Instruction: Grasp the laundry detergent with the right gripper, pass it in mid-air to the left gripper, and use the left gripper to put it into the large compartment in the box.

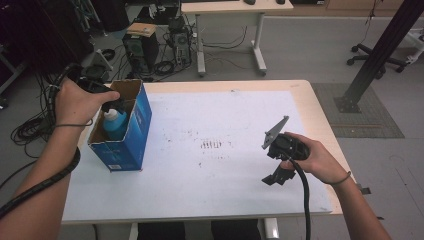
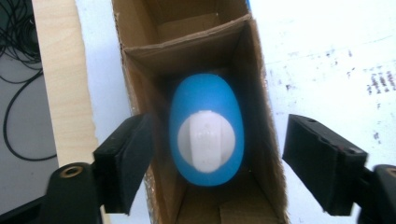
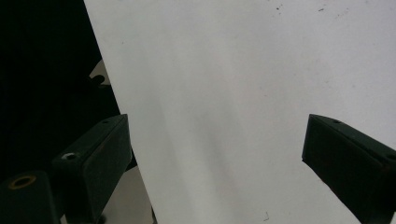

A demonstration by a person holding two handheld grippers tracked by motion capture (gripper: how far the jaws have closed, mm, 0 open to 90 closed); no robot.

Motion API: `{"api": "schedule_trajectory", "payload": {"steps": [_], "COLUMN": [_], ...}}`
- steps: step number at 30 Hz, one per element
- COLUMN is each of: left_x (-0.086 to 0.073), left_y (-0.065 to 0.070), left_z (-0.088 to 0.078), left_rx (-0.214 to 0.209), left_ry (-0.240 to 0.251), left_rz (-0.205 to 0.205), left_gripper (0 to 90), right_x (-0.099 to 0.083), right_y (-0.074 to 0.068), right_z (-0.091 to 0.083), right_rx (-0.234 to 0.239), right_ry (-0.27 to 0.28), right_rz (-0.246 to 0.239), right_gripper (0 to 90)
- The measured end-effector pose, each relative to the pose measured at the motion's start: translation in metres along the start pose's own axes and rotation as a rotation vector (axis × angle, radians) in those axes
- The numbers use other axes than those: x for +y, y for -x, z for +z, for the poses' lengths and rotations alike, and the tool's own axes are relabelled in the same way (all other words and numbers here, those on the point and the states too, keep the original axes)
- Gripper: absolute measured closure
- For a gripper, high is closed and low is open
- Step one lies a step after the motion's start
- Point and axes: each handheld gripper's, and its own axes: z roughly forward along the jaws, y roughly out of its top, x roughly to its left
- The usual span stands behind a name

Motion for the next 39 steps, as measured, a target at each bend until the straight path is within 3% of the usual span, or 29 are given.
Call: {"api": "schedule_trajectory", "payload": {"steps": [5, 9, 10, 14, 16, 17, 19, 20, 26, 29, 30, 33, 39], "left_x": [0.000, 0.003, 0.004, 0.005, 0.006, 0.007, 0.007, 0.007, 0.007, 0.006, 0.004, 0.004, -0.004], "left_y": [0.001, 0.005, 0.008, 0.010, 0.013, 0.017, 0.017, 0.024, 0.031, 0.036, 0.042, 0.044, 0.057], "left_z": [-0.002, -0.014, -0.024, -0.033, -0.039, -0.046, -0.046, -0.052, -0.056, -0.056, -0.054, -0.054, -0.047], "left_rx": [-0.001, -0.001, 0.001, 0.002, -0.004, -0.028, -0.028, -0.040, -0.055, -0.073, -0.096, -0.100, -0.141], "left_ry": [-0.001, 0.008, 0.021, 0.029, 0.046, 0.059, 0.059, 0.059, 0.065, 0.066, 0.063, 0.063, 0.069], "left_rz": [0.004, 0.019, 0.032, 0.048, 0.056, 0.071, 0.071, 0.099, 0.128, 0.148, 0.174, 0.179, 0.237], "left_gripper": [19.1, 16.5, 16.5, 13.0, 11.3, 10.4, 8.4, 8.4, 6.6, 6.4, 6.4, 6.1, 6.0], "right_x": [0.000, 0.000, 0.001, 0.001, 0.001, 0.001, 0.001, 0.001, 0.002, 0.002, 0.003, 0.003, 0.004], "right_y": [0.001, 0.002, 0.002, 0.004, 0.004, 0.005, 0.006, 0.006, 0.007, 0.007, 0.008, 0.009, 0.014], "right_z": [0.001, 0.001, 0.000, -0.001, -0.001, -0.001, 0.000, 0.000, -0.001, 0.000, 0.000, 0.001, 0.002], "right_rx": [-0.001, 0.000, 0.001, 0.001, 0.001, 0.001, 0.000, 0.000, 0.003, 0.002, 0.003, 0.003, 0.002], "right_ry": [-0.003, -0.001, 0.000, 0.003, 0.002, 0.000, -0.004, -0.004, -0.001, -0.004, -0.005, -0.006, -0.006], "right_rz": [0.000, 0.003, 0.004, 0.005, 0.006, 0.004, 0.010, 0.010, 0.016, 0.017, 0.016, 0.022, 0.037], "right_gripper": [8.1, 7.9, 7.9, 7.9, 7.8, 7.8, 7.8, 7.7, 7.6, 7.5, 7.5, 7.5, 7.5]}}
